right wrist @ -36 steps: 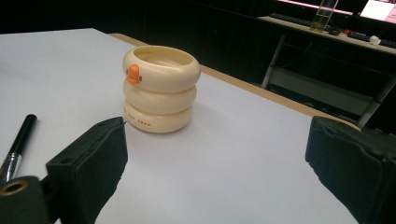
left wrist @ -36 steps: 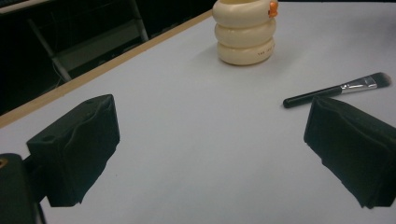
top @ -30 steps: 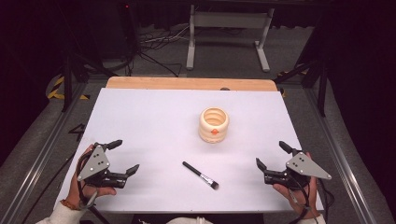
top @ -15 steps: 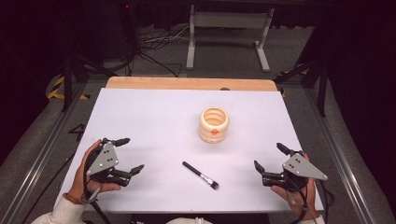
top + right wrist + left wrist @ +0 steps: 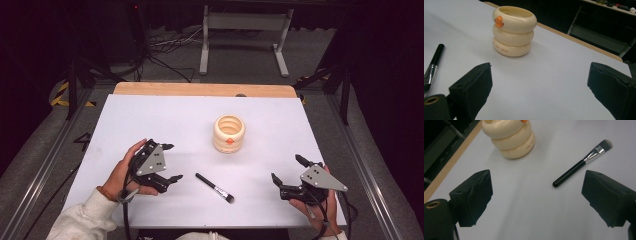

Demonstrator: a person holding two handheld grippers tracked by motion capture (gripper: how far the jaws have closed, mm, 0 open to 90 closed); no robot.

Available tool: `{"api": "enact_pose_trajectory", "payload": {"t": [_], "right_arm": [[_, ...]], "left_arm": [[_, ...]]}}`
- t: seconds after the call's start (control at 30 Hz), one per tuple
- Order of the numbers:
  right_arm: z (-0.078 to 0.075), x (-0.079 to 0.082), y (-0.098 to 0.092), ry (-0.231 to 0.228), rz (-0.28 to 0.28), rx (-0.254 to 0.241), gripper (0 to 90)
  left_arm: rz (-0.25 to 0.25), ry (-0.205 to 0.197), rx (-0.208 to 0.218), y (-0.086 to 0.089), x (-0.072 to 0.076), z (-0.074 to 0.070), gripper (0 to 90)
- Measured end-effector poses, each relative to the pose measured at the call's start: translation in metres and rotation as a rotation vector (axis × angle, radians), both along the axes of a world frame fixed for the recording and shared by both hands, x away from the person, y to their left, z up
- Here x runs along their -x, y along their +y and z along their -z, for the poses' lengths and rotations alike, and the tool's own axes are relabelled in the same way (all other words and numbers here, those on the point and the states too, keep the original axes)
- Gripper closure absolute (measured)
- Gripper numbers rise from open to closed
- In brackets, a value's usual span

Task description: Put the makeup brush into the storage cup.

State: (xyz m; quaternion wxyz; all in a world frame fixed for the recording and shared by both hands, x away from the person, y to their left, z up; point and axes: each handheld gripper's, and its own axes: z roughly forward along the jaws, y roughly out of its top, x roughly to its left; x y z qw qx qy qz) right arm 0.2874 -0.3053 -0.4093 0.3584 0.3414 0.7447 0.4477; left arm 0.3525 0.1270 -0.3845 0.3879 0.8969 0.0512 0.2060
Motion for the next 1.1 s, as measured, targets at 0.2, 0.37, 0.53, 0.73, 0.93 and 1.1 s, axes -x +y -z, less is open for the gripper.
{"api": "enact_pose_trajectory", "payload": {"t": [0.2,0.37,0.53,0.73,0.93,1.1], "right_arm": [[0.001,0.000,-0.001,0.002,0.004,-0.001,6.6],[0.003,0.000,0.001,0.010,-0.001,0.008,6.6],[0.005,-0.001,0.002,0.019,-0.002,0.013,6.6],[0.007,-0.001,0.002,0.025,-0.006,0.021,6.6],[0.008,0.000,0.003,0.031,-0.012,0.025,6.7],[0.009,-0.001,0.004,0.038,-0.017,0.035,6.7]], "left_arm": [[0.088,0.037,-0.117,-0.036,-0.008,0.006,11.8],[0.156,0.064,-0.212,-0.059,-0.014,0.011,15.0],[0.235,0.072,-0.350,-0.089,-0.019,0.014,19.3],[0.299,0.107,-0.422,-0.118,-0.021,0.016,22.5],[0.333,0.101,-0.536,-0.136,-0.025,0.024,29.6],[0.371,0.150,-0.607,-0.144,-0.025,0.031,35.5]]}}
